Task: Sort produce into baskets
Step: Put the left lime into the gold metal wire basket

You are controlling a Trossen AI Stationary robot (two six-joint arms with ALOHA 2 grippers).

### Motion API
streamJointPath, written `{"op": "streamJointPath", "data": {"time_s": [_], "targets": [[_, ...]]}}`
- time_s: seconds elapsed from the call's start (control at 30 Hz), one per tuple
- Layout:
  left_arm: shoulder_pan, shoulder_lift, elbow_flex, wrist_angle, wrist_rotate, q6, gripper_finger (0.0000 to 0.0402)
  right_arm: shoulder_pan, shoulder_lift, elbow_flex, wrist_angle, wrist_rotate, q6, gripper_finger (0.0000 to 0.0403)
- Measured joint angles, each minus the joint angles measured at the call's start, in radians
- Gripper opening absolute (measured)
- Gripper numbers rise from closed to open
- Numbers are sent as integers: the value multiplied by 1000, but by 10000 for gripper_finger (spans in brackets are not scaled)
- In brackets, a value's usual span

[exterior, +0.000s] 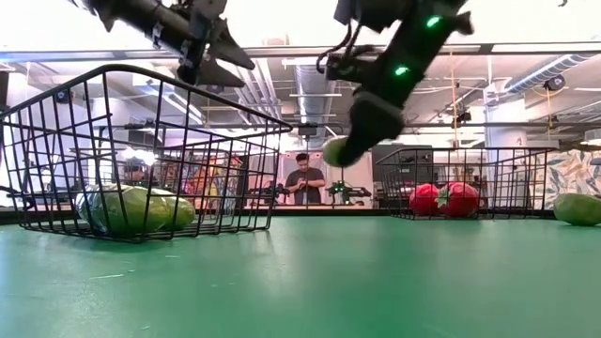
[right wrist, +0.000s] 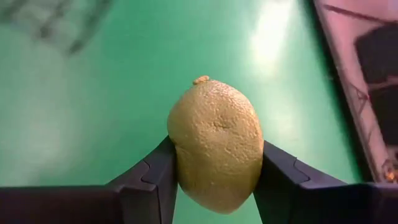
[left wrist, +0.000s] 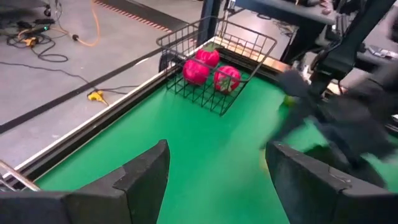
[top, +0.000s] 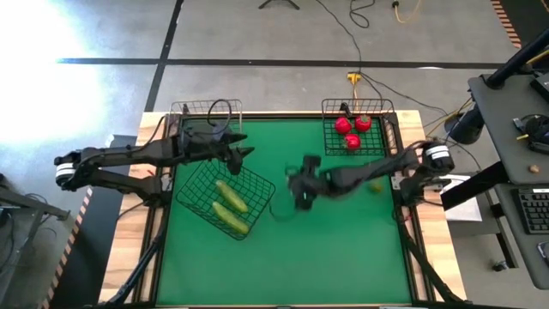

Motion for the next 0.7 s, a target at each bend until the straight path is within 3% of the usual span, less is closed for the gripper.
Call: {"op": "streamJointPath", "data": {"time_s": [0.17, 0.3, 0.4, 0.7], "targets": [[2, 18, -13, -4, -10, 33, 249, -251, 30, -34, 190, -284, -84, 150], [2, 21, -13, 1, -12, 53, 249, -387, 108, -38, 300, -504, -93, 150], [7, 25, -12, -10, -11, 50, 247, -429, 176, -36, 348, -571, -119, 152], [51, 36, -9, -63, -7, 78, 230, -444, 268, 7, 388, -585, -131, 236]]}}
